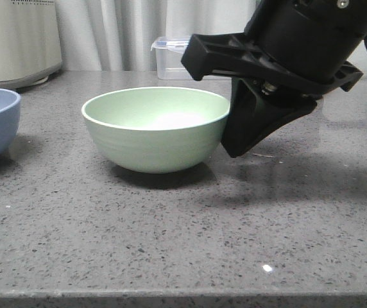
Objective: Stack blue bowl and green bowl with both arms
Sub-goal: 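Carry the blue bowl over the green bowl and lower it inside, then open the left gripper and lift both grippers away from the bowls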
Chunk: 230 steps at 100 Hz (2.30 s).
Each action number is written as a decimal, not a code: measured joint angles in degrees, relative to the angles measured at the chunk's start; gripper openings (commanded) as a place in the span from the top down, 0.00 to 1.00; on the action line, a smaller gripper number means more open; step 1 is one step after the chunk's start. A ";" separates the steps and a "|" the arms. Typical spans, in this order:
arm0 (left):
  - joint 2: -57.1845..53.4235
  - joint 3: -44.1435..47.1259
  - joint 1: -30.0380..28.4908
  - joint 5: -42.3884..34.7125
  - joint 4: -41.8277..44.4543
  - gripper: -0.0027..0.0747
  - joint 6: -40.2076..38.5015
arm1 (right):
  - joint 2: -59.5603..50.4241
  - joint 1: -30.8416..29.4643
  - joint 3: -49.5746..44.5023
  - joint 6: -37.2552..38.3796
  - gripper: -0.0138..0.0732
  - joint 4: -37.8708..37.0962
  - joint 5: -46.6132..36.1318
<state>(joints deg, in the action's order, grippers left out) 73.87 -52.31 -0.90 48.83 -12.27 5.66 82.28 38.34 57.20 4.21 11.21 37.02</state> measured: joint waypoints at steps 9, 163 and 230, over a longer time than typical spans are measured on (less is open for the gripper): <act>0.00 -0.28 0.00 0.42 -0.22 0.99 0.00 | 0.00 0.00 0.00 0.00 0.92 0.00 0.00; 20.49 -33.09 29.14 14.58 -2.81 0.99 0.11 | 0.00 0.00 0.00 0.00 0.92 0.00 -0.17; 20.68 -33.09 29.26 13.29 -4.81 0.52 0.11 | 0.00 0.00 0.00 0.00 0.92 0.10 -0.17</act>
<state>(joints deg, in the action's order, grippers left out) 94.55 -85.40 28.36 62.12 -17.08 5.77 82.28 38.34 57.20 4.21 11.31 36.84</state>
